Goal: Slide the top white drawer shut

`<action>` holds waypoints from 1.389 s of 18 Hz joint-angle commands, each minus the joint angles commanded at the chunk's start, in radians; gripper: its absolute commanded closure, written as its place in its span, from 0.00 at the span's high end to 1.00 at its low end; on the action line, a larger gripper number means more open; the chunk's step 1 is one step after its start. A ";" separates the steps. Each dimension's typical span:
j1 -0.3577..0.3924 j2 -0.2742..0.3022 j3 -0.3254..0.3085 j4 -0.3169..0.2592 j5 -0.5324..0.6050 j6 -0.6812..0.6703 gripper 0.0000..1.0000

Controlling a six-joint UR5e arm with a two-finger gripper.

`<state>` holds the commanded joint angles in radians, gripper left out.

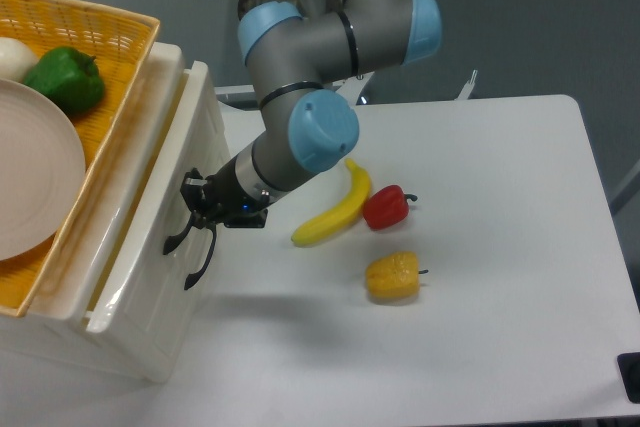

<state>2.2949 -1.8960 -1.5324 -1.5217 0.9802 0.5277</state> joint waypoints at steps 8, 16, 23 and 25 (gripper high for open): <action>0.018 -0.002 0.002 0.028 0.021 0.008 0.53; 0.130 0.006 0.008 0.165 0.380 0.031 1.00; 0.268 -0.020 0.028 0.291 0.561 0.318 1.00; 0.329 -0.017 0.032 0.290 0.561 0.551 1.00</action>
<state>2.6243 -1.9129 -1.5003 -1.2318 1.5417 1.0788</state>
